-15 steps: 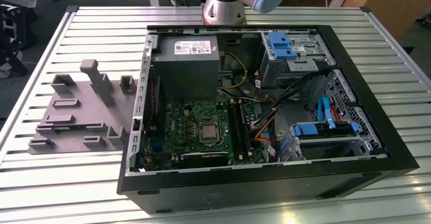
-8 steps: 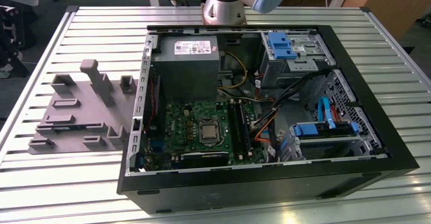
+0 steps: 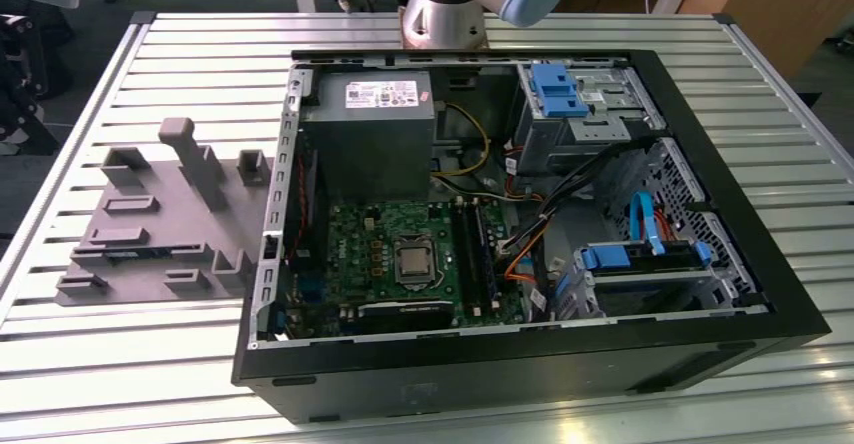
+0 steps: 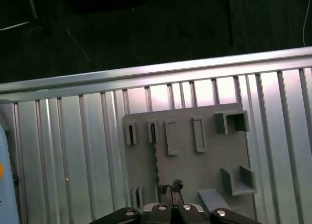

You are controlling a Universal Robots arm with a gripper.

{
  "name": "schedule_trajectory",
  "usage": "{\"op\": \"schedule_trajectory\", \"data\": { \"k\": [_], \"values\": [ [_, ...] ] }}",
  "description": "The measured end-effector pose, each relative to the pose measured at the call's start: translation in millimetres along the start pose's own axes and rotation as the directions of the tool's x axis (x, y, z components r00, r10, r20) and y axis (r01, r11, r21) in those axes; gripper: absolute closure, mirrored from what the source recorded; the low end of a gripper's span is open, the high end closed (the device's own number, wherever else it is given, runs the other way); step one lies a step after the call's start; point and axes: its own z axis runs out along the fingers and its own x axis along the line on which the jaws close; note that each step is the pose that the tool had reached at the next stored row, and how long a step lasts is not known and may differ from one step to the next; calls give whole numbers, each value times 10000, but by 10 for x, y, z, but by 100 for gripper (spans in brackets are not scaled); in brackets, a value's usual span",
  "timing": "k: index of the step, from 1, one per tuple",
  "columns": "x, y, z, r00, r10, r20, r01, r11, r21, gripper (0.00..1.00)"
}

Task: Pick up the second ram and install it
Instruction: 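Pick up the second ram and move it above second insertion slot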

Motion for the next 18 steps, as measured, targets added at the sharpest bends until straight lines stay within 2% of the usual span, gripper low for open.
{"op": "schedule_trajectory", "data": {
  "k": [6,8,9,10,11,12,13,15,18],
  "values": [
    [0,0,1,10000,-18,0,18,10000,1,89],
    [5,-1,2,10000,-20,16,20,10000,0,77],
    [12,-1,5,10000,-22,82,22,10000,-3,77],
    [22,0,6,9998,-23,202,24,10000,-12,71],
    [32,1,8,9995,-25,322,26,10000,-24,71],
    [43,3,14,9991,-32,428,34,10000,-37,64],
    [52,3,23,9988,-45,486,47,10000,-45,64],
    [72,0,49,9986,-76,528,79,10000,-50,64],
    [103,-4,102,9985,-127,532,130,9999,-56,64]
  ]
}}
